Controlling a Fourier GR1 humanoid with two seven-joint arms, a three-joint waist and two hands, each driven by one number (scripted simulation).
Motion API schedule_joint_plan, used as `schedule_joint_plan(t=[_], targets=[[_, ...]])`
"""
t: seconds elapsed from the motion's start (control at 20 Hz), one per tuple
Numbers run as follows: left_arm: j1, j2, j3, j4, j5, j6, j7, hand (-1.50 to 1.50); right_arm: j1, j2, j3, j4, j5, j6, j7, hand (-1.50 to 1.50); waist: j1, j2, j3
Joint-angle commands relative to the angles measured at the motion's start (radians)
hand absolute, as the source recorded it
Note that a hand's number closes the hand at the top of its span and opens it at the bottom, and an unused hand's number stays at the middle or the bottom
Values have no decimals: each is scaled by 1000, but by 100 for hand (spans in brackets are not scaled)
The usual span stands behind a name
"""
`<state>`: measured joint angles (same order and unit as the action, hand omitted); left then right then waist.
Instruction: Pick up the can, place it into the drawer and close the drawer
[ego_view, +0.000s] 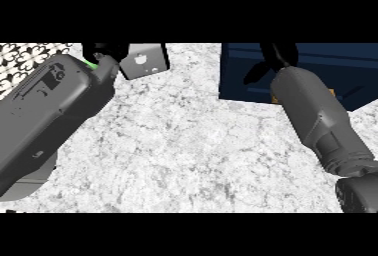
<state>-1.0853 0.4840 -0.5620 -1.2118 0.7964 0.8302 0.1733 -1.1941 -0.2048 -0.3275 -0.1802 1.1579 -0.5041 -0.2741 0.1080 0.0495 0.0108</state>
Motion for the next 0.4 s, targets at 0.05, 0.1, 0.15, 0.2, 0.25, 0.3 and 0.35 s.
schedule_joint_plan(t=[0.05,0.1,0.15,0.2,0.25,0.3,0.35], targets=[[17,3,-3,-11,-13,15,-1,-150,-74,34,-203,-34,-226,94,-67,-150,0,-16,-3],[12,0,-7,-29,-8,3,8,-150,-55,41,-227,-40,-250,76,-101,-150,4,-13,-2],[9,5,3,-34,-9,12,8,-150,-59,21,-237,-34,-259,109,-122,-150,2,-14,-4],[16,-29,-22,-51,-24,48,4,-150,-63,21,-250,-38,-271,104,-126,-150,0,-18,-4],[57,3,2,-36,-16,4,-19,-150,-71,34,-257,-35,-277,99,-119,-150,1,-13,-7],[34,9,-9,-55,-15,10,17,-150,-56,-10,-266,-25,-285,146,-157,-150,4,-12,-6],[45,-3,-6,-64,-25,40,3,-150,-67,2,-274,-29,-294,133,-151,-150,5,-14,-7]])
